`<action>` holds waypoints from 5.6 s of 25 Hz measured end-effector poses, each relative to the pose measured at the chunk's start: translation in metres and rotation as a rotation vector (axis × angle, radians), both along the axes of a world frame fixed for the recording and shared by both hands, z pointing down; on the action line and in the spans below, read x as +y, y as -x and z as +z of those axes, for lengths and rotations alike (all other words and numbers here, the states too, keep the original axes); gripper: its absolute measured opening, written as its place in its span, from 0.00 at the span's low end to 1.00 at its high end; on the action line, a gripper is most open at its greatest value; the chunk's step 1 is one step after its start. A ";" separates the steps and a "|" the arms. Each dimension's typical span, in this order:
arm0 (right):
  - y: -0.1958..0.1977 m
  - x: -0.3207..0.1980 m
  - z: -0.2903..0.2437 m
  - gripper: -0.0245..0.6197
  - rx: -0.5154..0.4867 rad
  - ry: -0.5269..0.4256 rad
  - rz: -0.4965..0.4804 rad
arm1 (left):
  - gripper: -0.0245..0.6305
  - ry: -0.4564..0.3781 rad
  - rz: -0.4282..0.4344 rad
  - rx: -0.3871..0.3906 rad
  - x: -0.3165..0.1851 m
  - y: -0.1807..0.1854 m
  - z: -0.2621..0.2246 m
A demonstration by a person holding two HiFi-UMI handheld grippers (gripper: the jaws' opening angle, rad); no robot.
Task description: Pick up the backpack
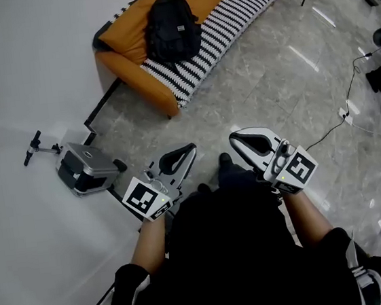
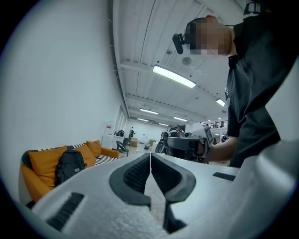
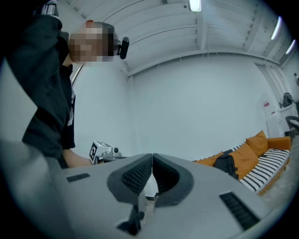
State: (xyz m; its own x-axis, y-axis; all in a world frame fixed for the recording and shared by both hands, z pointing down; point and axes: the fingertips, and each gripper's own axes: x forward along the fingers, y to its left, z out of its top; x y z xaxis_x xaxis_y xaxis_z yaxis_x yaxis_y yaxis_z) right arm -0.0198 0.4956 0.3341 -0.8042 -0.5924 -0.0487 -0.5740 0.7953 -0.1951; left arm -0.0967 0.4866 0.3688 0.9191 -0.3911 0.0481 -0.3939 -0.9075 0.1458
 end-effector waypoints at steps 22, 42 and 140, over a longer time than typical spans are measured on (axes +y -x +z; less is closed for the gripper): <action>-0.083 -0.123 -0.004 0.08 -0.085 -0.011 -0.164 | 0.07 -0.076 -0.161 -0.047 -0.112 -0.084 -0.033; -0.098 -0.161 0.030 0.08 -0.091 0.079 -0.130 | 0.07 -0.022 -0.115 -0.092 -0.161 -0.096 -0.006; -0.049 -0.713 0.088 0.08 0.063 0.238 -0.247 | 0.07 0.120 -0.440 -0.136 -0.670 0.009 0.064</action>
State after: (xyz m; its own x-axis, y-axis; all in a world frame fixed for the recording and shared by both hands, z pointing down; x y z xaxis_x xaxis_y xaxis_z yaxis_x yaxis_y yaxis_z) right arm 0.0293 -0.2179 0.4226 -0.9217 -0.3685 0.1216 -0.3868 0.8480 -0.3624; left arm -0.1058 -0.1837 0.4325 0.6493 -0.7264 0.2254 -0.7601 -0.6299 0.1597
